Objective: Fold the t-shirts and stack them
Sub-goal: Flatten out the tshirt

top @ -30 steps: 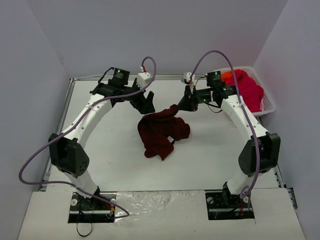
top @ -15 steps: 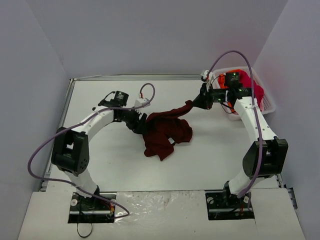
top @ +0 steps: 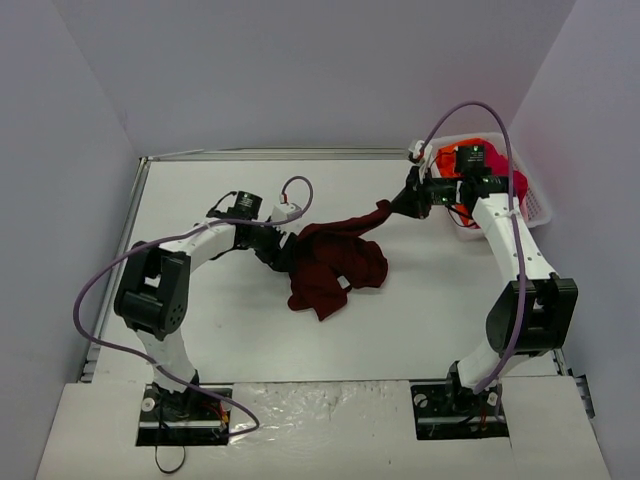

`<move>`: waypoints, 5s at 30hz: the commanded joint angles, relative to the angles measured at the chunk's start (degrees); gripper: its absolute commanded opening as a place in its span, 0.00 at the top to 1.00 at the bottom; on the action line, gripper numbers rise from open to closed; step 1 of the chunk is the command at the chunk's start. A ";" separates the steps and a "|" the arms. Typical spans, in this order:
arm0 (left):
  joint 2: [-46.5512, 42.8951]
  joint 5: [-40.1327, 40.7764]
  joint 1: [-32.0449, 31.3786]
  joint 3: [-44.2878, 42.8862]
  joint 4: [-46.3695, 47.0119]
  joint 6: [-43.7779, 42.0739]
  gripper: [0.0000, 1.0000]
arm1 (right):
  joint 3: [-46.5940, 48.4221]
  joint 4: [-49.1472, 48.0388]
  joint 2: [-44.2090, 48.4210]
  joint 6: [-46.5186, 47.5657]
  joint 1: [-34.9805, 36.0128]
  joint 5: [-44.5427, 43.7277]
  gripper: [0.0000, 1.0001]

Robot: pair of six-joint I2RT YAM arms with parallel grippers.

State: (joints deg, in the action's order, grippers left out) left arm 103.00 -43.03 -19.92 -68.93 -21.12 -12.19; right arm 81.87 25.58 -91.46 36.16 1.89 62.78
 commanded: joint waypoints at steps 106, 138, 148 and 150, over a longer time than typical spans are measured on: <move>15.91 -1.53 -3.54 -29.51 -26.60 -33.87 0.46 | -2.06 11.59 -3.99 10.77 -6.99 -6.18 1.00; 8.19 3.38 -5.13 -24.77 -27.39 -29.92 0.98 | -3.47 12.47 -4.43 12.53 -6.37 -8.73 1.00; -5.42 15.24 -1.17 -22.22 -23.97 -20.96 0.98 | 5.13 13.70 -5.56 9.81 -6.37 -11.89 1.00; -7.02 20.94 -0.04 -22.04 -22.65 -19.55 0.98 | 8.64 13.79 -6.36 8.76 -6.46 -13.64 1.00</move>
State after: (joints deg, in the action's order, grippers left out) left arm 101.45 -29.61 -21.85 -90.43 -45.82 -35.16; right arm 84.79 37.98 -97.30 46.50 -4.78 51.33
